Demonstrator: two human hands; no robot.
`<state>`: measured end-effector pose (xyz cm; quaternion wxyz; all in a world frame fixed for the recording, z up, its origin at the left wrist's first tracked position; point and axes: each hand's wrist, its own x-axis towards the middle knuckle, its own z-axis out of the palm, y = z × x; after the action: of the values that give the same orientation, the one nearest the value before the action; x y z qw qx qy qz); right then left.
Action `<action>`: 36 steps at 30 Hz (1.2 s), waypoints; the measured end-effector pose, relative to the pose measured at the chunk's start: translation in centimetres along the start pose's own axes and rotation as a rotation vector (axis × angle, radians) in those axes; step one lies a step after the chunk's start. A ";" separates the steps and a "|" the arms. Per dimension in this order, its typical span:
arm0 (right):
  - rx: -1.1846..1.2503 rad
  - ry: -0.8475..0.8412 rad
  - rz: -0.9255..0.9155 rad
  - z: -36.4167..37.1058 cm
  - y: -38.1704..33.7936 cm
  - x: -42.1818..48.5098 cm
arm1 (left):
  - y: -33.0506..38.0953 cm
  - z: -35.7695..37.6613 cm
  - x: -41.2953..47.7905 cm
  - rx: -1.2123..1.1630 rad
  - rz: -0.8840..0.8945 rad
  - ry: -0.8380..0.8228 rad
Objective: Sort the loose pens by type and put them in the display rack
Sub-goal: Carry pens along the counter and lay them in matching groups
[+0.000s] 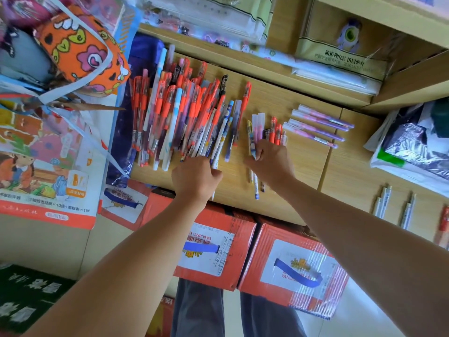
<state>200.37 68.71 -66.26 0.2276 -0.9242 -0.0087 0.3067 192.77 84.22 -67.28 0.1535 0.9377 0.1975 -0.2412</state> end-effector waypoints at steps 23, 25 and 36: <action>0.449 -0.165 0.103 0.9 -0.7 0.4 | 0.7 -0.3 0.9 -0.009 0.053 0.085; 0.452 -0.169 0.106 1.0 -0.5 0.6 | 0.9 -0.2 1.1 -0.031 0.072 0.095; 0.536 -0.196 0.086 1.2 -1.9 0.2 | -0.6 -0.5 -1.2 -0.329 0.298 -0.034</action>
<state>200.08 70.94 -66.46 0.4486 -0.7965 0.0898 0.3954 191.74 84.61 -66.33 0.3417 0.9146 0.0909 -0.1960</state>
